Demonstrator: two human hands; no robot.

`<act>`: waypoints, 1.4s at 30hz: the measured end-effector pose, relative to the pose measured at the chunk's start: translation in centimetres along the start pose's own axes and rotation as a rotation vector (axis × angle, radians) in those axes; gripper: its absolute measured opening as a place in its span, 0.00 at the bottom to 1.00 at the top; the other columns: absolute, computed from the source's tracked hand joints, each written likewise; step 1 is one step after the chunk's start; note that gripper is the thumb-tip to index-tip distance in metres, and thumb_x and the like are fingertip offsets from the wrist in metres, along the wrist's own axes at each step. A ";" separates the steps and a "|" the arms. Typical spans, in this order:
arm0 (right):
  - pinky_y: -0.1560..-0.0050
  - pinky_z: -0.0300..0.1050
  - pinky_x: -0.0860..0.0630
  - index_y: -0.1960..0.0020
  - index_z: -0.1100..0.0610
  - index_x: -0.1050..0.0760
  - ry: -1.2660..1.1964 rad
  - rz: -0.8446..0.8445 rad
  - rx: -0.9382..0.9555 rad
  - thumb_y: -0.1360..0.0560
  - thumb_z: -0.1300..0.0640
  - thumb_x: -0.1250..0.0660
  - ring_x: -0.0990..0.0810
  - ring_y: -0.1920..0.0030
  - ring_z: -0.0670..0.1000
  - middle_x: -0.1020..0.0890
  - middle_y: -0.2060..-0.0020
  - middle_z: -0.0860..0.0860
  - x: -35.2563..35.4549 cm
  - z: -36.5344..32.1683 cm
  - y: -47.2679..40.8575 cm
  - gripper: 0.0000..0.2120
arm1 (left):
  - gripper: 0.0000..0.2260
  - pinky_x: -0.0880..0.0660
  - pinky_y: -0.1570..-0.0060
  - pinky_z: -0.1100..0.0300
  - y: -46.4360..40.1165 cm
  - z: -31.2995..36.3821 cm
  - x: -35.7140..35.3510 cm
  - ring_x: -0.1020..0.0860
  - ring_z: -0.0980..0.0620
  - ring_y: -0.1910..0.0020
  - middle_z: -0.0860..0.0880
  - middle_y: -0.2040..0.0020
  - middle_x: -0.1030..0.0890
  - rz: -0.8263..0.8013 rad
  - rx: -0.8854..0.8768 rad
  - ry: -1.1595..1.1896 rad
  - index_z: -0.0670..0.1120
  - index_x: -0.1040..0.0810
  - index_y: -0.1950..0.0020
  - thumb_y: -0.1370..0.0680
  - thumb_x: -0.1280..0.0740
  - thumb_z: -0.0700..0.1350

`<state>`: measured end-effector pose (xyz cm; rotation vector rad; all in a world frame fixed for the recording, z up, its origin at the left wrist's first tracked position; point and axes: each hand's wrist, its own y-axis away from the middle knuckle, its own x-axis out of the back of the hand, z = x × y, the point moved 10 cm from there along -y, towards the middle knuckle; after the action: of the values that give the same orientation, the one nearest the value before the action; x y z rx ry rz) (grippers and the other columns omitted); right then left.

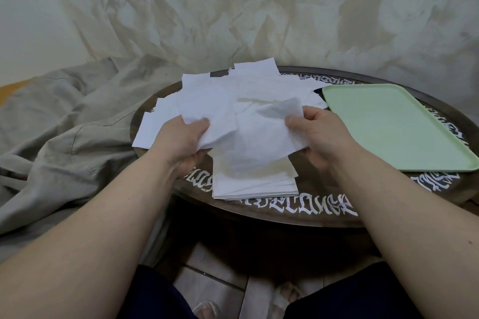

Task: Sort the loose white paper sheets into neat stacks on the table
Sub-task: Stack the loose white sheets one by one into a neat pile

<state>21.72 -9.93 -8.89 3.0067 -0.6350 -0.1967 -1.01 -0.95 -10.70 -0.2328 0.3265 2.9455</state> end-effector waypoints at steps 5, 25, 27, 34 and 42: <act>0.72 0.36 0.30 0.63 0.57 0.23 -0.082 0.061 0.033 0.26 0.72 0.37 0.24 0.70 0.49 0.20 0.67 0.51 0.8 -0.5 0.0 0.13 | 0.09 0.20 0.54 0.54 -0.1 0.5 1.2 0.18 0.47 0.52 0.44 0.48 0.17 0.053 -0.036 0.021 0.45 0.21 0.50 0.24 0.35 0.32; 0.50 0.56 0.22 0.59 0.59 0.24 -0.118 0.298 -0.016 0.29 0.69 0.35 0.21 0.56 0.57 0.20 0.57 0.57 3.8 0.8 -0.9 0.07 | 0.14 0.25 0.54 0.54 2.1 3.6 -1.5 0.20 0.48 0.55 0.49 0.54 0.16 -0.101 -0.245 -0.454 0.50 0.20 0.55 0.37 0.39 0.41; 0.52 0.56 0.23 0.60 0.63 0.25 -0.085 0.333 -0.003 0.31 0.67 0.34 0.23 0.57 0.56 0.21 0.58 0.58 4.2 0.8 -1.0 0.02 | 0.15 0.26 0.57 0.58 2.6 4.9 -2.4 0.22 0.51 0.58 0.50 0.55 0.17 -0.126 -0.383 -0.640 0.51 0.20 0.52 0.34 0.40 0.41; 0.49 0.66 0.23 0.63 0.55 0.26 -0.004 0.432 -0.033 0.30 0.65 0.36 0.22 0.56 0.59 0.21 0.60 0.55 6.0 1.3 -0.6 0.07 | 0.22 0.34 0.43 0.63 1.8 0.2 -5.9 0.27 0.52 0.38 0.52 0.36 0.24 -0.334 -0.406 -1.237 0.54 0.31 0.30 0.23 0.35 0.42; 0.63 0.44 0.33 0.63 0.58 0.30 -0.015 0.627 0.121 0.30 0.64 0.38 0.32 0.62 0.50 0.27 0.64 0.53 8.4 -0.4 -0.3 0.04 | 0.18 0.31 0.49 0.60 0.8 1.0 -3.3 0.24 0.47 0.49 0.48 0.46 0.22 -0.115 -0.366 -1.208 0.51 0.29 0.32 0.22 0.37 0.41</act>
<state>29.55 -13.07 -9.43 2.7337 -1.5836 -0.1445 1.92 -2.02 -9.04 1.3470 -0.3768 2.4269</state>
